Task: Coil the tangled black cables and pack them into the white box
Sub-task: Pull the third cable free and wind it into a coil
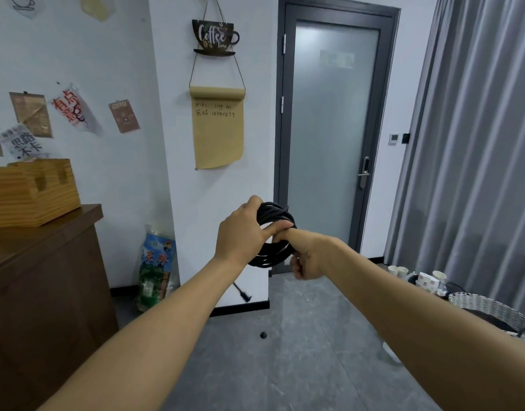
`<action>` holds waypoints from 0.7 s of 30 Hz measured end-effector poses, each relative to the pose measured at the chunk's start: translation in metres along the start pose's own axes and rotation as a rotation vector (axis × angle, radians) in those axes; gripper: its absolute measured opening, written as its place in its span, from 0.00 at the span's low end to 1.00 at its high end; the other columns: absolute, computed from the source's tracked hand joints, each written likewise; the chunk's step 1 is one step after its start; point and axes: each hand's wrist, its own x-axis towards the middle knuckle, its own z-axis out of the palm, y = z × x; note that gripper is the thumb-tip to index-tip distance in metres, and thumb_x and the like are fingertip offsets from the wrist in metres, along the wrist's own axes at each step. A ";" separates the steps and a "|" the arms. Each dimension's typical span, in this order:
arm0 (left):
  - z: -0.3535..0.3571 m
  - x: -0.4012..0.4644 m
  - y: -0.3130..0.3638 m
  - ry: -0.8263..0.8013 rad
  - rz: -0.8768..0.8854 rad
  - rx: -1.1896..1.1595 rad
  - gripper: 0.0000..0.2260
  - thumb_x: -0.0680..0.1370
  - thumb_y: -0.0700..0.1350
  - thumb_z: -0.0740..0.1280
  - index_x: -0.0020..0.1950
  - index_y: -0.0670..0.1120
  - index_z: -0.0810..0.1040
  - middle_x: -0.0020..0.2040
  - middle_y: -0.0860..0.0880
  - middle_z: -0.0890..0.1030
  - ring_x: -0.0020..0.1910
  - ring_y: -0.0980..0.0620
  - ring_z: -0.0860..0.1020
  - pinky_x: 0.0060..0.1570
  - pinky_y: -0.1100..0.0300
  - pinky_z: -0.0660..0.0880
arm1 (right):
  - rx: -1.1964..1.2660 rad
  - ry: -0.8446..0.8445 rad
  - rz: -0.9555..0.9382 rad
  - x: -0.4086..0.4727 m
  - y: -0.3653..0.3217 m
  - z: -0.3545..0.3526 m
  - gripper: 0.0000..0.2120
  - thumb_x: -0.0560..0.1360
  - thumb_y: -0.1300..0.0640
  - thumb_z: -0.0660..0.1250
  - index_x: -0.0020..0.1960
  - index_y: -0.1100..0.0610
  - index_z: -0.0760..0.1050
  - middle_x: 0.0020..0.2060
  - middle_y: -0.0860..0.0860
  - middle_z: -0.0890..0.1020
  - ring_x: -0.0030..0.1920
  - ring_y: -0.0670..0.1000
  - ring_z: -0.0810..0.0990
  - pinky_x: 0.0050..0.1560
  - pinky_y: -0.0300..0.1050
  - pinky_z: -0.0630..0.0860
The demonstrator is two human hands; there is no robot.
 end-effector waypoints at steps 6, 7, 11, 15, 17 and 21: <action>0.004 -0.001 -0.005 -0.015 0.016 0.066 0.26 0.70 0.66 0.65 0.50 0.44 0.69 0.45 0.48 0.78 0.43 0.45 0.76 0.41 0.54 0.71 | -0.020 -0.025 -0.015 -0.006 -0.005 0.004 0.07 0.72 0.56 0.65 0.44 0.58 0.70 0.27 0.51 0.70 0.22 0.47 0.68 0.22 0.34 0.72; 0.005 -0.002 -0.005 -0.015 0.012 0.054 0.26 0.70 0.66 0.65 0.50 0.44 0.69 0.45 0.48 0.78 0.43 0.46 0.76 0.41 0.54 0.71 | 0.028 -0.013 -0.064 -0.007 -0.006 0.006 0.04 0.73 0.60 0.64 0.42 0.60 0.70 0.29 0.53 0.72 0.25 0.48 0.71 0.25 0.38 0.76; 0.006 -0.002 -0.013 -0.061 -0.017 -0.005 0.25 0.70 0.65 0.66 0.50 0.44 0.70 0.44 0.49 0.79 0.43 0.46 0.77 0.43 0.51 0.75 | 0.192 -0.035 -0.162 -0.008 -0.004 0.010 0.05 0.74 0.72 0.58 0.42 0.65 0.70 0.34 0.59 0.77 0.31 0.55 0.77 0.45 0.53 0.81; 0.004 -0.002 -0.023 -0.035 -0.050 -0.040 0.24 0.70 0.64 0.67 0.50 0.44 0.71 0.43 0.50 0.79 0.43 0.46 0.77 0.44 0.50 0.76 | 0.298 -0.099 -0.177 -0.012 0.001 0.015 0.04 0.74 0.74 0.60 0.47 0.70 0.71 0.36 0.63 0.80 0.34 0.57 0.81 0.41 0.52 0.81; 0.004 -0.001 -0.027 0.011 -0.090 -0.107 0.24 0.70 0.64 0.68 0.48 0.44 0.71 0.42 0.49 0.79 0.43 0.45 0.78 0.44 0.49 0.76 | 0.446 -0.133 -0.209 -0.011 0.001 0.018 0.07 0.73 0.75 0.62 0.51 0.71 0.72 0.36 0.62 0.80 0.35 0.58 0.82 0.38 0.51 0.80; -0.003 0.005 -0.032 0.101 -0.165 -0.229 0.23 0.70 0.61 0.71 0.48 0.41 0.73 0.40 0.48 0.80 0.41 0.45 0.78 0.43 0.48 0.77 | 0.633 -0.241 -0.260 -0.013 0.000 0.017 0.06 0.75 0.75 0.56 0.49 0.69 0.70 0.36 0.59 0.77 0.40 0.59 0.80 0.45 0.52 0.78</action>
